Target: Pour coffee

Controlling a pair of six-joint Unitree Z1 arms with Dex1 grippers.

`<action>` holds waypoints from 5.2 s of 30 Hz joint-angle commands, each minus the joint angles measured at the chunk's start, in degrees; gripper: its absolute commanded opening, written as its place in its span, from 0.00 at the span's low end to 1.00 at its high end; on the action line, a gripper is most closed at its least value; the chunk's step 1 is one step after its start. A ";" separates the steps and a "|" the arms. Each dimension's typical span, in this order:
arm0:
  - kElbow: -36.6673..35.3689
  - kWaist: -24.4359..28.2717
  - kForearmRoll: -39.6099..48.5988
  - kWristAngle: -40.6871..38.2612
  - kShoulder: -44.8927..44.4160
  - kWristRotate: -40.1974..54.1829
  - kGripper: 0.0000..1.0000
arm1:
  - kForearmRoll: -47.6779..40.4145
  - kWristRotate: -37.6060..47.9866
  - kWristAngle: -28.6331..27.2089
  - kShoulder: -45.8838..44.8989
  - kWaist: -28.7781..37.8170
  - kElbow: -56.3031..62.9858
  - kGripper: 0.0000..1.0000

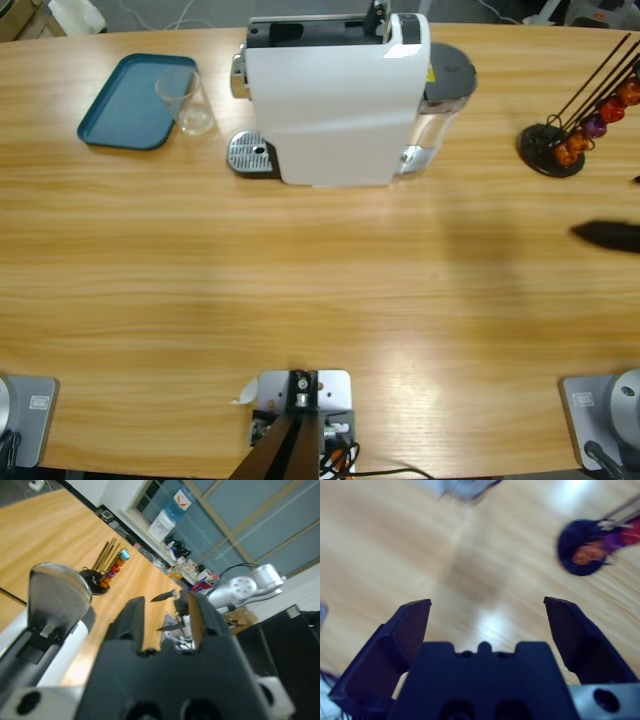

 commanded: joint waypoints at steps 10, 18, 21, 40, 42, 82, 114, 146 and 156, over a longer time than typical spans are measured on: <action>14.22 -11.64 31.74 63.94 -5.53 27.31 1.00 | -17.15 1.80 -9.74 -2.13 -23.27 2.17 0.97; 18.26 -12.20 33.62 68.70 -4.69 -3.31 1.00 | -29.61 1.86 -6.66 9.31 -25.57 4.41 0.89; 18.00 -12.34 33.67 69.16 -8.40 -1.00 1.00 | -30.30 1.88 -6.20 10.28 -25.57 4.76 0.89; 20.55 -5.66 32.97 41.39 -17.42 13.30 0.99 | -35.48 1.17 -6.26 14.16 -28.26 8.71 0.88; 20.76 -5.66 32.97 41.42 -17.42 13.32 0.99 | -35.80 0.87 -6.34 14.16 -28.67 8.73 0.86; 23.11 -5.29 32.97 41.39 -17.59 13.32 0.99 | -37.64 -2.87 -6.64 10.79 -28.74 10.66 0.65; 23.94 -5.29 32.97 41.21 -17.68 13.30 0.99 | -37.84 -2.62 -5.61 11.35 -28.74 10.49 0.26; 25.36 -5.29 32.97 41.12 -18.17 13.32 0.99 | -36.83 -3.40 -6.73 9.77 -28.47 4.85 0.00; 26.54 -5.29 32.97 40.77 -18.65 13.32 0.99 | -33.74 -3.40 -7.59 7.15 -28.30 2.90 0.00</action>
